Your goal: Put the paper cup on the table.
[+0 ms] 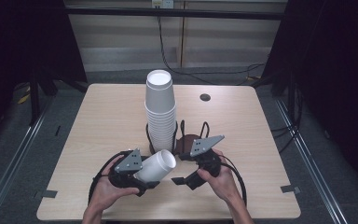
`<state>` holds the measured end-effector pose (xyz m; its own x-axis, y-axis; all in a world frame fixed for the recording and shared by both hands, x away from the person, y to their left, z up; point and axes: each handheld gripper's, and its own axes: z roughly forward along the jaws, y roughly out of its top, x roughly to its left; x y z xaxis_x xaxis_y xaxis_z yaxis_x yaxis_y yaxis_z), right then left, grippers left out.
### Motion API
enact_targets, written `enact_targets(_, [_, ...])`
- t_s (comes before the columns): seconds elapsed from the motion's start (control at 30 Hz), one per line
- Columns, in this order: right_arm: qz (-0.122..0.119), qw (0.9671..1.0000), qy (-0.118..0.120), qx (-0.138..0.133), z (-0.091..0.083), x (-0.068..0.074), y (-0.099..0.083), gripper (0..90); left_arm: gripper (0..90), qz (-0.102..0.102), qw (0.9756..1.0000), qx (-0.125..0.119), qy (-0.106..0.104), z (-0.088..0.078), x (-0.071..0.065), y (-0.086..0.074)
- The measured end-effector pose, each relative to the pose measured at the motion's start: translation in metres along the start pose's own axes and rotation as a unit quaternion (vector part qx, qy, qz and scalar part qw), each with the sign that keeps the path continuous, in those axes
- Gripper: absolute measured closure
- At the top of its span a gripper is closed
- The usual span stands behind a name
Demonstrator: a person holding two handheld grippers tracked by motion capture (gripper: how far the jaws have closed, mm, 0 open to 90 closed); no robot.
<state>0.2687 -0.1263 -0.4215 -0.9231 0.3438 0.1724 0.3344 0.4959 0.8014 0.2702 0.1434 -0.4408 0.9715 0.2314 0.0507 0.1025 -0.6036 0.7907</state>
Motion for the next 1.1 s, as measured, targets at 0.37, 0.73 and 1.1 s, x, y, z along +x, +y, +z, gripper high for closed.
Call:
enact_targets(0.37, [-0.022, 0.9976, 0.013, 0.064, 0.001, -0.001, 0.006, 15.4, 17.7, 0.027, 0.9989, 0.037, -0.014, 0.007, -0.001, 0.01])
enact_targets(0.73, [-0.038, 0.9931, 0.016, 0.11, 0.007, 0.004, 0.008, 15.1, 17.7, 0.052, 0.9947, 0.085, -0.024, 0.014, -0.009, 0.016])
enact_targets(1.1, [-0.043, 0.988, 0.03, 0.145, 0.016, 0.002, 0.006, 19.5, 17.6, 0.072, 0.9892, 0.122, -0.039, 0.028, -0.016, 0.022])
